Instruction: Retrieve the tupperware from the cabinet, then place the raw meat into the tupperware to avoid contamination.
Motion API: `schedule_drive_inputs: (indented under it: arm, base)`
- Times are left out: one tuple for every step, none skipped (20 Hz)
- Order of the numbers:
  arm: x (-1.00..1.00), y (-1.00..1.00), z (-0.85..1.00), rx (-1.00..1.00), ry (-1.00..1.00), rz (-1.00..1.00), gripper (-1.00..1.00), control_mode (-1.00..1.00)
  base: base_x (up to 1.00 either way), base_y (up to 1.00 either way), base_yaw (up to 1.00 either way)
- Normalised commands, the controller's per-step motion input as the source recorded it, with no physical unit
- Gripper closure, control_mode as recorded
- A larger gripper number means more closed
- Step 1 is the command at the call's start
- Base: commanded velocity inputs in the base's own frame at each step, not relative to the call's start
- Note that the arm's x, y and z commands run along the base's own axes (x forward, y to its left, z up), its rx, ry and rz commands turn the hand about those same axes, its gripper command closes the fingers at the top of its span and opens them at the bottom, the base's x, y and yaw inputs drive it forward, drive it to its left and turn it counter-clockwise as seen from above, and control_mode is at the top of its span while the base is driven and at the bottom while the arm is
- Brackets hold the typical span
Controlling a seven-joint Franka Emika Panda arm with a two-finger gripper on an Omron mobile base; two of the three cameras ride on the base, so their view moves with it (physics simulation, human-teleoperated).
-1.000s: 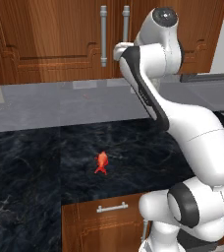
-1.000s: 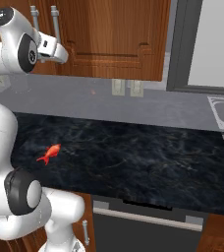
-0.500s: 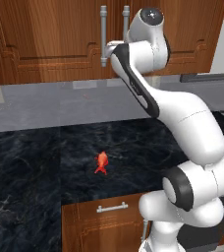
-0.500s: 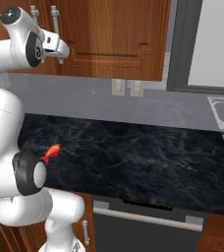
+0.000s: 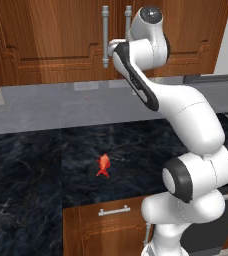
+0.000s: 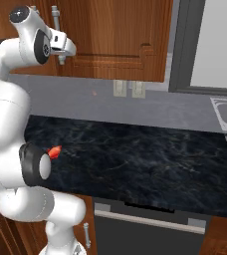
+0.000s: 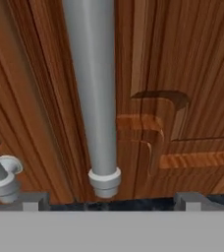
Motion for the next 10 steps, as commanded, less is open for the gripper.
schedule_drive_inputs:
  arm:
    - [0.35, -0.04, 0.0, 0.0, 0.0, -0.04, -1.0, -1.0]
    - [0.4, 0.0, 0.0, 0.0, 0.0, -0.02, -1.0, -1.0]
    - [0.42, 0.0, 0.0, 0.0, -0.01, 0.0, -1.0, -1.0]
    - [0.43, 0.04, 0.0, -0.03, 0.0, 0.0, -1.0, -1.0]
    - [0.45, 0.05, -0.01, -0.02, 0.0, 0.0, -1.0, -1.0]
    - [0.46, 0.03, 0.0, -0.02, 0.0, 0.0, -1.0, -1.0]
    - [0.46, 0.0, 0.0, -0.01, 0.0, 0.0, -1.0, -1.0]
    - [0.5, 0.0, 0.0, -0.01, 0.0, 0.0, -1.0, -1.0]
    - [0.51, 0.0, 0.0, 0.0, 0.0, 0.0, -1.0, -1.0]
    - [0.53, 0.0, 0.0, 0.0, 0.0, 0.0, -1.0, -1.0]
  base:
    - [0.0, 0.0, 0.0]
    - [0.0, 0.0, 0.0]
    - [0.0, 0.0, 0.0]
    - [0.0, 0.0, 0.0]
    - [0.0, 0.0, 0.0]
    - [0.0, 0.0, 0.0]
    - [0.0, 0.0, 0.0]
    - [0.0, 0.0, 0.0]
    - [0.0, 0.0, 0.0]
    - [0.0, 0.0, 0.0]
